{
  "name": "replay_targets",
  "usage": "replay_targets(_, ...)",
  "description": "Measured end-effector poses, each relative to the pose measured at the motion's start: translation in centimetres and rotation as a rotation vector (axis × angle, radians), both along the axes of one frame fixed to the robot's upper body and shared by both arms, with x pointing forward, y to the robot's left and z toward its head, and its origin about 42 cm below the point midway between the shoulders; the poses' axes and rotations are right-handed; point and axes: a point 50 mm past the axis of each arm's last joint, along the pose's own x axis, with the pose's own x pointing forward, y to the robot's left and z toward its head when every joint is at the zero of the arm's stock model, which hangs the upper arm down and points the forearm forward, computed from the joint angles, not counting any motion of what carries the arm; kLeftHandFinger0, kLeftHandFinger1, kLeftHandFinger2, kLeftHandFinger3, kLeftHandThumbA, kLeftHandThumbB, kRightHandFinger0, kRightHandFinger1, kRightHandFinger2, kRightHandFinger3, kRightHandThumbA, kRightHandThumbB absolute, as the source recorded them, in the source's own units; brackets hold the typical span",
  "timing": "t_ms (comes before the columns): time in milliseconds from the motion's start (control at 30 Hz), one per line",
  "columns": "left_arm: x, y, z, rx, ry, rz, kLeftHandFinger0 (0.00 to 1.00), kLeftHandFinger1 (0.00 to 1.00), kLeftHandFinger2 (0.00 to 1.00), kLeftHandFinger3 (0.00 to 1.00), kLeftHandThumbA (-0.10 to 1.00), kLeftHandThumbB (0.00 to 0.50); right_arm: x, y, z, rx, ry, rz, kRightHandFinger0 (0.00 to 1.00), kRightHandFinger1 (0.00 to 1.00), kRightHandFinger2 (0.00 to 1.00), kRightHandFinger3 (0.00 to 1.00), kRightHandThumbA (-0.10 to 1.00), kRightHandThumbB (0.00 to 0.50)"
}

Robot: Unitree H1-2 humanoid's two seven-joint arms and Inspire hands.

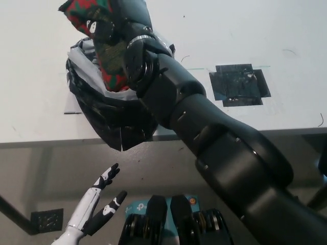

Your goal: The robot uses its right hand to pick up a bag of coffee beans and puts it in the black plastic bag, then the robot grabs the top of the bag and lifts it.

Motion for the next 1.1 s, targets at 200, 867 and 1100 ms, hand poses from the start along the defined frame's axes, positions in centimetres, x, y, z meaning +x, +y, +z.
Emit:
replay_targets(200, 0.0, -0.1, 0.0, -0.002, -0.001, -0.001, 1.00, 1.00, 1.00, 1.00, 0.87, 0.277, -0.1, 0.2, -0.1, 0.003, -0.005, 0.013, 0.00, 0.28, 0.86, 0.85, -0.10, 0.089)
replay_targets(867, 0.3, -0.1, 0.2, -0.007, -0.006, -0.002, 1.00, 1.00, 1.00, 1.00, 0.86, 0.286, 1.2, -2.0, -2.3, -0.172, 0.250, -0.011, 1.00, 1.00, 1.00, 1.00, 0.73, 0.308)
replay_targets(1100, 0.7, -0.2, 0.6, -0.006, -0.016, -0.007, 1.00, 1.00, 1.00, 1.00, 0.86, 0.282, 1.7, -2.9, -1.9, -0.227, 0.294, -0.007, 1.00, 1.00, 1.00, 1.00, 0.78, 0.321)
